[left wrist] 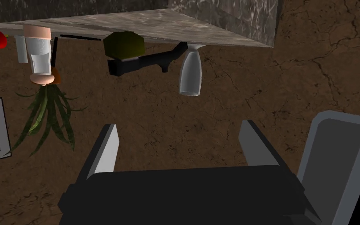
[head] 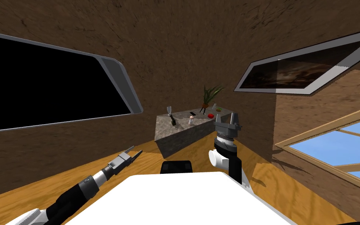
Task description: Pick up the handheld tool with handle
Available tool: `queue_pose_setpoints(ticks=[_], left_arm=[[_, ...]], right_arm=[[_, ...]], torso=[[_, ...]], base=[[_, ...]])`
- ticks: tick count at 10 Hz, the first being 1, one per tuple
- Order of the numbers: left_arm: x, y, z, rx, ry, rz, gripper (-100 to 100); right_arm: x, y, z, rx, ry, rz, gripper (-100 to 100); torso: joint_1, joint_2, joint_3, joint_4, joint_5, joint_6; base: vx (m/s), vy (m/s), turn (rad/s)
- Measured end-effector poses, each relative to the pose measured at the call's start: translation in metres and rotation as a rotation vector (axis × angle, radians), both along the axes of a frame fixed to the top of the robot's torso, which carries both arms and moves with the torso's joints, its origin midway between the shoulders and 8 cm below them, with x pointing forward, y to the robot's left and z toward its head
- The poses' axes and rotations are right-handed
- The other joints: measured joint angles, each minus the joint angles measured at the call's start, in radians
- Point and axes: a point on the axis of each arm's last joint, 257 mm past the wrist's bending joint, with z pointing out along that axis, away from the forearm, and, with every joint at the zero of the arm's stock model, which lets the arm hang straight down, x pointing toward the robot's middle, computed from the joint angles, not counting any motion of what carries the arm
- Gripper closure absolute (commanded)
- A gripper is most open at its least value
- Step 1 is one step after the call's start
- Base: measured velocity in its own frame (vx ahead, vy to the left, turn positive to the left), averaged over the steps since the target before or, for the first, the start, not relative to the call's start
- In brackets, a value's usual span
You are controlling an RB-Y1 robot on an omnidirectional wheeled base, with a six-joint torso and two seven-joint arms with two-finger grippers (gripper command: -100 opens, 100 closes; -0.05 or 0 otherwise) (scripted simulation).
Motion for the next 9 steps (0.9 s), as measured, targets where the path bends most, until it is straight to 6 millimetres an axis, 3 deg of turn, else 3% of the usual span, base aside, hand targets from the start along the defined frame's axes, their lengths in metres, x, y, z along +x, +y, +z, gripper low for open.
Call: queue_pose_setpoints(ticks=[4, 9], left_arm=[[-0.017, 0.032, -0.019, 0.245, 0.061, -0.116, -100], [-0.023, 0.074, -0.028, 0.540, 0.122, -0.288, -100]], right_arm=[[0.000, 0.000, 0.000, 0.000, 0.000, 0.000, 0], [0.000, 0.000, 0.000, 0.000, 0.000, 0.000, 0]], torso=[[-0.001, -0.002, -0.001, 0.000, 0.000, 0.000], [-0.002, -0.003, -0.002, -0.001, 0.000, -0.001]], base=[[-0.002, -0.006, -0.183], [0.018, -0.019, -0.209]])
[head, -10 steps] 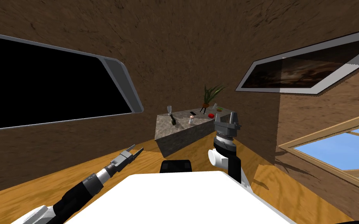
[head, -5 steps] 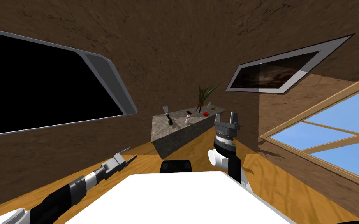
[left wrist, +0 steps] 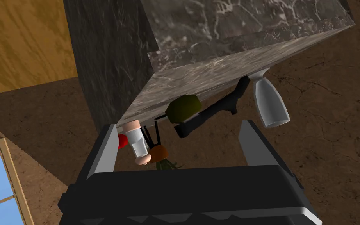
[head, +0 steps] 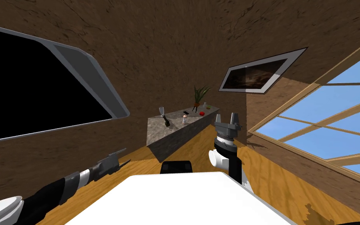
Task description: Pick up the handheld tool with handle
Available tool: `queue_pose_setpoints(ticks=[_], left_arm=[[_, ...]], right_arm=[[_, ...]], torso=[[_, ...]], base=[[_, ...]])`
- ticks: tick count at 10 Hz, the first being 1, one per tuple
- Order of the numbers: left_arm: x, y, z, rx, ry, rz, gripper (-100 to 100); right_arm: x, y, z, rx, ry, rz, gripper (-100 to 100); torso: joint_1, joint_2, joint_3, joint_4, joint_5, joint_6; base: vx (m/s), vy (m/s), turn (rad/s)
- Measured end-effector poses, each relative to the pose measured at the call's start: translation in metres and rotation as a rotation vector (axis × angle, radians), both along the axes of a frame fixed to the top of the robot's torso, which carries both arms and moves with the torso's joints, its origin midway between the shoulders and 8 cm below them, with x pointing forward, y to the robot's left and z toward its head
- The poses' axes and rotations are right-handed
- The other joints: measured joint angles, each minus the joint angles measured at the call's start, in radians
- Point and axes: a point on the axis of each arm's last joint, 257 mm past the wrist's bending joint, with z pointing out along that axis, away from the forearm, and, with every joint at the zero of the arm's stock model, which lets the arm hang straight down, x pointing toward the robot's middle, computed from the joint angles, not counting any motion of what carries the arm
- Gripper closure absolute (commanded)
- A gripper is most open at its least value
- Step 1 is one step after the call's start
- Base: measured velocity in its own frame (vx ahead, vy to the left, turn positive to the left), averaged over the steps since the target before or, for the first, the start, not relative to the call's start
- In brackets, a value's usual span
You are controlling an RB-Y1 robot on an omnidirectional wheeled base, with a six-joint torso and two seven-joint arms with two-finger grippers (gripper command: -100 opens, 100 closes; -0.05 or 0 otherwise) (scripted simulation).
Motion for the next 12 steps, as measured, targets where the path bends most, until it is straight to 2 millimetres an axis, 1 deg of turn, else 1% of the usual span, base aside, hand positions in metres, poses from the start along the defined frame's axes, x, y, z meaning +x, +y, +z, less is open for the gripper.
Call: queue_pose_setpoints(ticks=[2, 3, 4, 6, 7, 8, 9, 10, 11, 12], left_arm=[[0.000, 0.019, -0.001, 0.117, 0.023, -0.072, -100], [0.001, 0.033, 0.000, 0.179, 0.035, -0.105, -100], [0.001, 0.040, 0.001, 0.228, 0.046, -0.142, -100], [0.008, 0.059, 0.002, 0.335, 0.065, -0.206, -100], [0.010, 0.073, 0.006, 0.394, 0.076, -0.239, -100], [0.012, 0.080, 0.006, 0.439, 0.086, -0.273, -100], [0.015, 0.096, 0.009, 0.494, 0.097, -0.298, -100], [0.018, 0.102, 0.013, 0.538, 0.108, -0.334, -100], [0.023, 0.114, 0.019, 0.588, 0.120, -0.358, -100], [0.026, 0.121, 0.021, 0.627, 0.131, -0.387, -100]], right_arm=[[0.000, 0.000, 0.000, 0.000, 0.000, 0.000, 0], [0.000, 0.000, 0.000, 0.000, 0.000, 0.000, 0], [0.000, 0.000, 0.000, 0.000, 0.000, 0.000, 0], [0.000, 0.000, 0.000, 0.000, 0.000, 0.000, 0], [0.000, 0.000, 0.000, 0.000, 0.000, 0.000, 0], [0.000, 0.000, 0.000, 0.000, 0.000, 0.000, 0], [0.000, 0.000, 0.000, 0.000, 0.000, 0.000, 0], [0.000, 0.000, 0.000, 0.000, 0.000, 0.000, 0], [0.000, 0.000, 0.000, 0.000, 0.000, 0.000, 0], [0.000, 0.000, 0.000, 0.000, 0.000, 0.000, 0]], torso=[[0.000, -0.001, -0.001, 0.000, 0.000, 0.000], [-0.001, -0.001, -0.001, 0.000, 0.000, 0.001], [-0.001, -0.001, 0.000, 0.000, 0.000, 0.000], [-0.001, -0.001, -0.001, 0.000, 0.000, 0.000], [-0.002, -0.002, -0.001, 0.000, 0.000, 0.001], [-0.001, -0.002, -0.001, 0.000, 0.000, 0.000], [-0.001, -0.003, -0.002, -0.001, 0.000, 0.001], [-0.001, -0.002, -0.001, 0.000, 0.000, -0.001], [-0.002, -0.003, -0.002, -0.001, 0.000, 0.000], [-0.002, -0.002, -0.001, 0.000, 0.000, -0.001]], base=[[0.028, -0.027, -0.213], [0.025, -0.022, -0.122], [0.035, -0.029, -0.277], [0.037, -0.029, -0.200], [0.042, -0.025, -0.162], [0.054, -0.032, -0.349], [0.040, -0.016, -0.130], [0.055, -0.031, -0.233], [0.046, -0.022, -0.157], [0.048, -0.030, -0.274]])
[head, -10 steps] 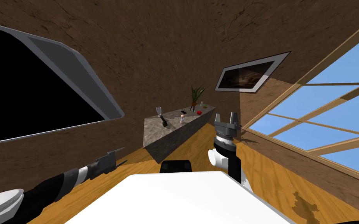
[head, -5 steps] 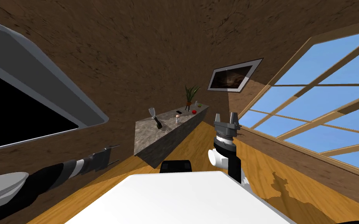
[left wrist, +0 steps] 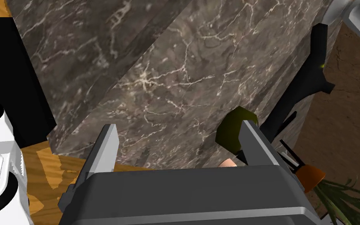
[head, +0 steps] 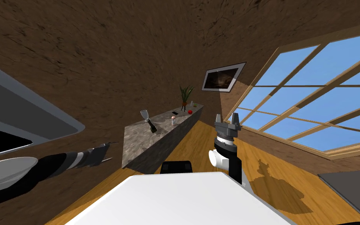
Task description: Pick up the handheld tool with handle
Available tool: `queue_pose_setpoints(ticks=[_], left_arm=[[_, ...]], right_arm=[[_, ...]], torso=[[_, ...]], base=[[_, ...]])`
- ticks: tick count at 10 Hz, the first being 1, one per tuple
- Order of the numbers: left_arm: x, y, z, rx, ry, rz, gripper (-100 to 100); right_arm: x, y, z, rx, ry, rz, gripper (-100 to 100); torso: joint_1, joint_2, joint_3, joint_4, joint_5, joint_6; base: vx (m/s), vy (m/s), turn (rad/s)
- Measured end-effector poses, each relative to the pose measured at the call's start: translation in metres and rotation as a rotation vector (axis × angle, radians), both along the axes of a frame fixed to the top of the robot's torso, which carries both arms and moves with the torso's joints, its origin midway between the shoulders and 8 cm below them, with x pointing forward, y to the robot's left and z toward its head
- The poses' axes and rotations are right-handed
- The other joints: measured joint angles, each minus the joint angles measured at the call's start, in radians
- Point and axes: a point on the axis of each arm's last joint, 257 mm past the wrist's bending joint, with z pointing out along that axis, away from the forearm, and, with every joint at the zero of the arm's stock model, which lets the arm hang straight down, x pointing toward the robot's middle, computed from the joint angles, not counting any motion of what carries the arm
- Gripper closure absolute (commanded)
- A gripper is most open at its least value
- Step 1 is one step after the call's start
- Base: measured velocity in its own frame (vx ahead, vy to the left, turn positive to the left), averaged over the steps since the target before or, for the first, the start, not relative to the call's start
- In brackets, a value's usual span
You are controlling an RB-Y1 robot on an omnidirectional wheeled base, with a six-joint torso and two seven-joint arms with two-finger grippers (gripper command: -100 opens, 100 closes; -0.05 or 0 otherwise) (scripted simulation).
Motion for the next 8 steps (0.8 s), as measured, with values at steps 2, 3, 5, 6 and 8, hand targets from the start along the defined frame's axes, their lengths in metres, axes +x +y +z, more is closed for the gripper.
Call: queue_pose_setpoints(ticks=[2, 3, 5, 6, 8], left_arm=[[0.007, 0.016, 0.006, 0.088, 0.023, -0.051, -100], [0.010, 0.026, 0.011, 0.137, 0.037, -0.076, -100], [0.018, 0.041, 0.020, 0.219, 0.065, -0.124, -100], [0.020, 0.049, 0.024, 0.249, 0.074, -0.137, -100], [0.023, 0.063, 0.031, 0.321, 0.103, -0.174, -100]], right_arm=[[0.000, 0.000, 0.000, 0.000, 0.000, 0.000, 0], [0.000, 0.000, 0.000, 0.000, 0.000, 0.000, 0], [0.000, 0.000, 0.000, 0.000, 0.000, 0.000, 0], [0.000, 0.000, 0.000, 0.000, 0.000, 0.000, 0], [0.000, 0.000, 0.000, 0.000, 0.000, 0.000, 0]], torso=[[0.000, 0.000, 0.000, 0.000, 0.000, 0.000], [-0.001, -0.001, 0.000, 0.000, 0.000, 0.001], [-0.001, -0.001, 0.000, 0.000, 0.000, 0.001], [0.000, 0.000, 0.000, 0.000, 0.000, -0.001], [0.000, -0.001, 0.000, 0.000, 0.000, -0.001]], base=[[0.053, -0.027, -0.226], [0.056, -0.025, -0.134], [0.053, -0.017, -0.224], [0.078, -0.013, -0.227], [0.075, -0.016, -0.232]])
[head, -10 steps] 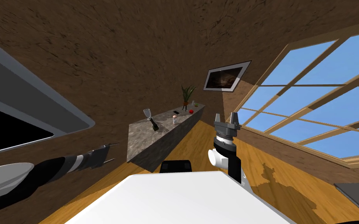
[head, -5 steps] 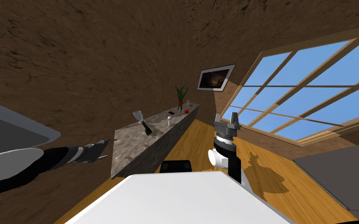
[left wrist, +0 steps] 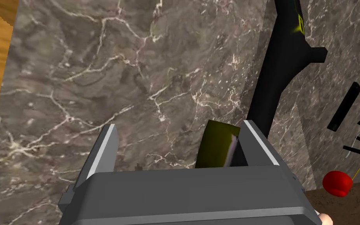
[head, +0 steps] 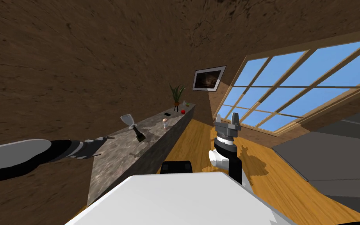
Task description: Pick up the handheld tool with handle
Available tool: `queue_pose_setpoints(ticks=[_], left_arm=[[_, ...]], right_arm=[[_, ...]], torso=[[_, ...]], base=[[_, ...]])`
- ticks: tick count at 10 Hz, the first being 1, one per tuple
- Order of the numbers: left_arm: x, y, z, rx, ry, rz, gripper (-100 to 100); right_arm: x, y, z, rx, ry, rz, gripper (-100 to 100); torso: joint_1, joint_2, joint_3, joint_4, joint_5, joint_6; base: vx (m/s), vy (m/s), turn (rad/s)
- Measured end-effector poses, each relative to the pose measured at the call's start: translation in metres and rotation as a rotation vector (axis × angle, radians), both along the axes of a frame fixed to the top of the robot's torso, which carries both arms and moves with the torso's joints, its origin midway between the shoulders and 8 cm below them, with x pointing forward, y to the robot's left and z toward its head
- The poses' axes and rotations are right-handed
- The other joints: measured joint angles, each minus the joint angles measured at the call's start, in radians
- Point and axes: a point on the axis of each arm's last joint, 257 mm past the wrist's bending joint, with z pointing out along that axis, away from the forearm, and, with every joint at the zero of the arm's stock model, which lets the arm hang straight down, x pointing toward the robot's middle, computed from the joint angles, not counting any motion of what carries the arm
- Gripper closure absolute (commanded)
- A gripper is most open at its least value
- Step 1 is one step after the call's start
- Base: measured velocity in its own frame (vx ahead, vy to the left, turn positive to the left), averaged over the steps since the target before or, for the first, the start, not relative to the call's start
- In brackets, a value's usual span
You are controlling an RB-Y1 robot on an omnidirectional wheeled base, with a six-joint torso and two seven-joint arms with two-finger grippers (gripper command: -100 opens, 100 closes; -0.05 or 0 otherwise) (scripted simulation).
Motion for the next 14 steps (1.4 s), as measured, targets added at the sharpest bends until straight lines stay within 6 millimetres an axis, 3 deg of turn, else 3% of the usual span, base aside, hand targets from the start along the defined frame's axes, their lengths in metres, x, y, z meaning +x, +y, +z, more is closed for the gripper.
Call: queue_pose_setpoints(ticks=[4, 7, 10, 12, 14], left_arm=[[0.002, 0.034, 0.013, 0.157, 0.089, -0.067, -100], [-0.009, 0.054, 0.013, 0.243, 0.171, -0.101, -100], [-0.037, 0.064, 0.000, 0.296, 0.276, -0.125, -100], [-0.081, 0.075, -0.023, 0.302, 0.390, -0.123, -100], [-0.101, 0.076, -0.028, 0.296, 0.449, -0.123, -100]], right_arm=[[0.000, 0.000, 0.000, 0.000, 0.000, 0.000, 0], [0.000, 0.000, 0.000, 0.000, 0.000, 0.000, 0], [0.000, 0.000, 0.000, 0.000, 0.000, 0.000, 0], [0.000, 0.000, 0.000, 0.000, 0.000, 0.000, 0], [0.000, 0.000, 0.000, 0.000, 0.000, 0.000, 0]], torso=[[-0.001, -0.002, -0.001, -0.001, 0.000, 0.001], [-0.001, -0.002, -0.001, -0.001, 0.000, 0.000], [-0.002, 0.001, 0.000, 0.000, 0.000, 0.000], [-0.002, 0.000, 0.000, 0.000, 0.000, -0.001], [-0.002, 0.002, 0.001, 0.000, 0.000, -0.001]], base=[[0.109, -0.011, -0.276], [0.105, 0.001, -0.197], [0.074, -0.008, -0.153], [0.077, -0.005, -0.146], [0.035, -0.002, -0.057]])
